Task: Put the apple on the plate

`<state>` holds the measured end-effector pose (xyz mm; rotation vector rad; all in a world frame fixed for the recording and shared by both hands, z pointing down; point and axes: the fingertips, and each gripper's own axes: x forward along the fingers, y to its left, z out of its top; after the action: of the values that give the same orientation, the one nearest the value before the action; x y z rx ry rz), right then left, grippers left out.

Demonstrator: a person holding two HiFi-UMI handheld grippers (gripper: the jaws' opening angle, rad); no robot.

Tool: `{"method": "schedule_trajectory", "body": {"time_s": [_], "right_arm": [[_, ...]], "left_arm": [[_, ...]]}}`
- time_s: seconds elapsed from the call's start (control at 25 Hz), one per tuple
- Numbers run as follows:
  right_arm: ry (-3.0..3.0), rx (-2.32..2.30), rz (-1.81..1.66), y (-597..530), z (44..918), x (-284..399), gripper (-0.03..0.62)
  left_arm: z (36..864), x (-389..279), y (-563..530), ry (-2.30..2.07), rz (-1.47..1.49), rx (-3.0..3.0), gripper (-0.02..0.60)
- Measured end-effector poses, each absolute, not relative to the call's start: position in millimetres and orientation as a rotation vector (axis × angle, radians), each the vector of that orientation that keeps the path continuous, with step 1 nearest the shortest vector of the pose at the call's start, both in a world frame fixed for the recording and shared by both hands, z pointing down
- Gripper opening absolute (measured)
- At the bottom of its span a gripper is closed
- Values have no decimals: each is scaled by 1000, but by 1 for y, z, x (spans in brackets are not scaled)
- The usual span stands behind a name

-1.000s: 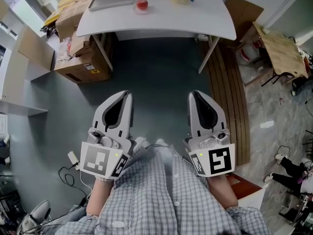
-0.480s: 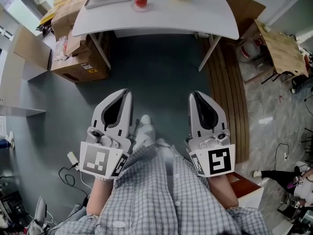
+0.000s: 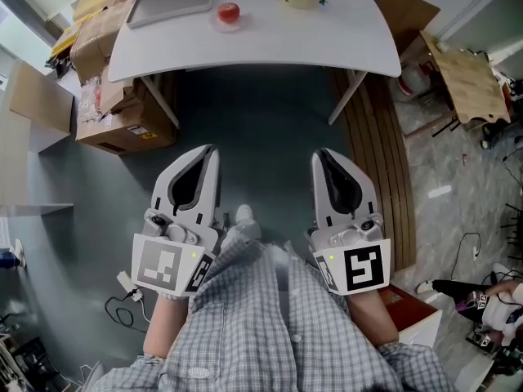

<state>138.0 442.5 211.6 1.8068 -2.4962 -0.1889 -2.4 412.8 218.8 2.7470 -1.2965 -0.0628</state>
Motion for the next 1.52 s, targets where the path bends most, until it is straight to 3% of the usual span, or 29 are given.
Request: {"method": "schedule_trajectory", "body": {"time_s": [0.56,1.52], "right_arm": [[-2437,1898,-225,352,205,120,28],[-2507,1784,-287,246,201,109,28]], "left_arm": [[219,-30,315,-1243,-92,2778,8],[215,-67,238,-1453,-101,2694,8]]}}
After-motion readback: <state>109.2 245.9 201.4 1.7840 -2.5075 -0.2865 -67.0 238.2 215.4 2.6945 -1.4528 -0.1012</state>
